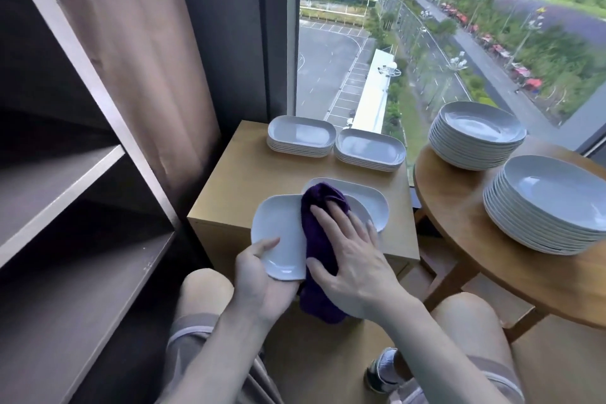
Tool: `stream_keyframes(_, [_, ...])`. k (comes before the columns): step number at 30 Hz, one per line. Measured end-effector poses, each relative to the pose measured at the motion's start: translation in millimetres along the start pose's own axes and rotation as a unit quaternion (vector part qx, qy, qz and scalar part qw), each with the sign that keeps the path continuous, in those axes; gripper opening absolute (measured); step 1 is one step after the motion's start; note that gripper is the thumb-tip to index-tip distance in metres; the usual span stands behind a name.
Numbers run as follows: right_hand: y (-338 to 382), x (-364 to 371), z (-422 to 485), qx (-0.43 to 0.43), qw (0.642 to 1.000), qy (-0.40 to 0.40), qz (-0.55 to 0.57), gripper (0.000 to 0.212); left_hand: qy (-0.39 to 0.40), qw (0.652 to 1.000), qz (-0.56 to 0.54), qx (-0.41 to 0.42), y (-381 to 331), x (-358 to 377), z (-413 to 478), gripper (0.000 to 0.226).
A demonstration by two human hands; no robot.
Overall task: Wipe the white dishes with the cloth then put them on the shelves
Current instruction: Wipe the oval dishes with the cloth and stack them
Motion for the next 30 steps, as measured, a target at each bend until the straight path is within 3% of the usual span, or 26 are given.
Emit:
stream_keyframes(4, [1, 12, -6, 0.039, 0.999, 0.002, -0.009, 0.093, 0.003, 1.0, -0.01, 0.005, -1, -1, 1, 0.05])
stream_keyframes(11, [-6, 6, -1, 0.072, 0.992, -0.098, 0.029, 0.066, 0.055, 0.998, 0.024, 0.031, -5, -2, 4, 0.048])
stream_keyframes(17, [-8, -5, 18, 0.116, 0.988, -0.096, 0.029, 0.055, 0.088, 0.988, 0.123, 0.033, 3, -1, 7, 0.054])
stream_keyframes(22, [27, -5, 18, 0.038, 0.994, -0.096, 0.043, 0.045, 0.116, 0.973, 0.194, 0.04, 20, 3, 7, 0.074])
stream_keyframes(27, [57, -7, 7, -0.077, 0.994, -0.041, 0.068, 0.038, 0.055, 0.989, 0.133, 0.031, 13, -2, 11, 0.073])
stream_keyframes(30, [56, -4, 0, -0.115, 0.993, 0.013, 0.0, 0.039, 0.04, 0.993, 0.098, 0.043, 1, -4, 18, 0.08])
Point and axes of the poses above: each hand's wrist, its own z-axis towards the middle knuckle, its own x-axis out of the palm, y = z × x, the point moved 2 cm from there along z, towards the middle knuckle, and after that the axes turned 6 degrees about x, right-handed, at the moved point
